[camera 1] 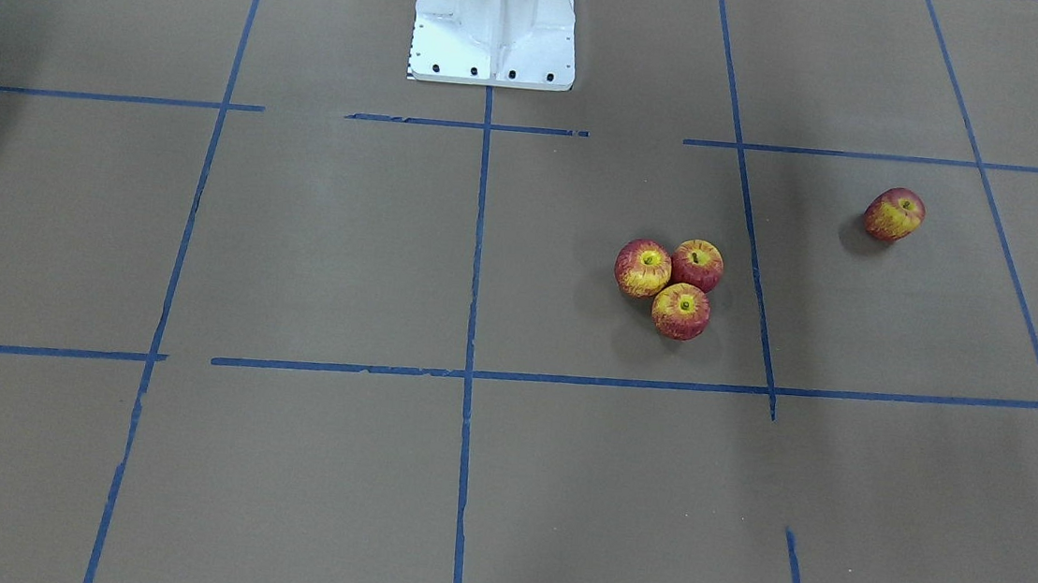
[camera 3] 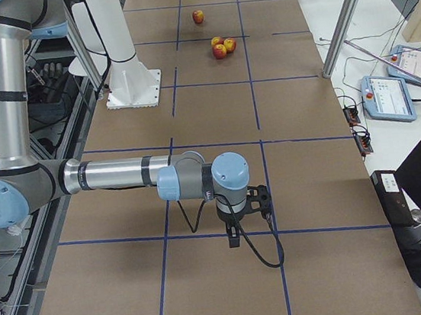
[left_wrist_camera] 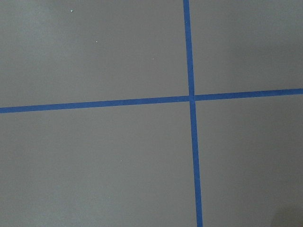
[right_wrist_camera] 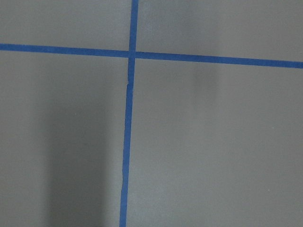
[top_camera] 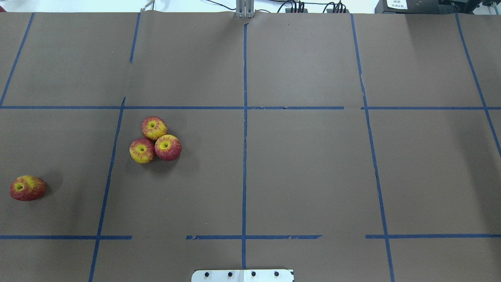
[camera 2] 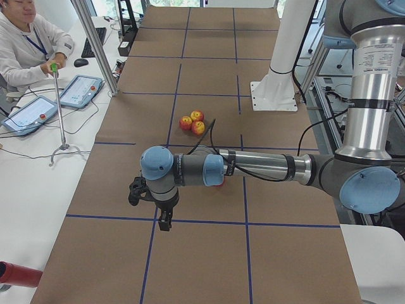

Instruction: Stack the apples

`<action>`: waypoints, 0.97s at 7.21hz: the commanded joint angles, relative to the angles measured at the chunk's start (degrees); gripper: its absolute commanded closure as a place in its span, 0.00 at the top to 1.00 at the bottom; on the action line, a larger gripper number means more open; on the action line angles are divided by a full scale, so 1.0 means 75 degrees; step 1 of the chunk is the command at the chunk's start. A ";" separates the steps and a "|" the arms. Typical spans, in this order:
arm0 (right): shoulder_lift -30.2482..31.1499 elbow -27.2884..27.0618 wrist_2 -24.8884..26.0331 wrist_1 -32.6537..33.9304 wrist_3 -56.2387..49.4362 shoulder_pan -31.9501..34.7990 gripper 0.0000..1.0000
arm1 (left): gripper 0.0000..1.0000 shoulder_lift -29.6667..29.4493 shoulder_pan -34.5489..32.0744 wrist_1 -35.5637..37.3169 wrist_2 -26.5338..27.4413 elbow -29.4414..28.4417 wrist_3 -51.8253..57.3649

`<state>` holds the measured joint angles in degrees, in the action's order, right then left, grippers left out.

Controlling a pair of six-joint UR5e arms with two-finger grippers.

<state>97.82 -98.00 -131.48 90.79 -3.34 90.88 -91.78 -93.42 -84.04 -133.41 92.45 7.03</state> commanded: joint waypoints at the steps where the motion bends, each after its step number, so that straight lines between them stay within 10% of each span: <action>1: 0.0000 0.0000 0.0000 0.0000 0.0000 0.0000 1.00 | 1.00 -0.0020 -0.0001 -0.0043 -0.0013 0.0187 -0.0023; 7: 0.0000 0.0000 0.0000 0.0000 0.0000 0.0000 1.00 | 1.00 0.0121 0.0184 -0.0103 -0.0245 0.1324 -0.0034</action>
<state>97.82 -98.00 -131.48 90.79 -3.34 90.88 -91.03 -93.12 -84.68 -133.89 100.66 6.79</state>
